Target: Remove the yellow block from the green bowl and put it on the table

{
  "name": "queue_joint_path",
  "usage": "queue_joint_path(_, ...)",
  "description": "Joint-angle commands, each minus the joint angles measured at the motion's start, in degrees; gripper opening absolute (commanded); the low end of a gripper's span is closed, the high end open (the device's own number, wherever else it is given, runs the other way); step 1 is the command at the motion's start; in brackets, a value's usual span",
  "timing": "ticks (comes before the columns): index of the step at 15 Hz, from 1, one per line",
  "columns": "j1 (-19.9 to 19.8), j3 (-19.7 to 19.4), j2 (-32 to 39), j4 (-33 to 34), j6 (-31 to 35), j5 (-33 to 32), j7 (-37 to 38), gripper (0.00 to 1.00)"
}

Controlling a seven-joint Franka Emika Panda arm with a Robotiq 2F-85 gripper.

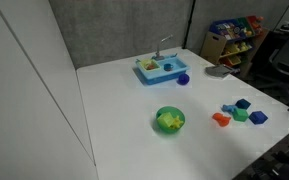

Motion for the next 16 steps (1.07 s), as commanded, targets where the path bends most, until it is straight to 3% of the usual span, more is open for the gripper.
queue_joint_path(1,1.4,1.0,11.8,7.6,1.3,0.9,-0.8,1.00)
queue_joint_path(16,3.7,5.8,51.6,31.5,12.2,2.3,-5.7,1.00)
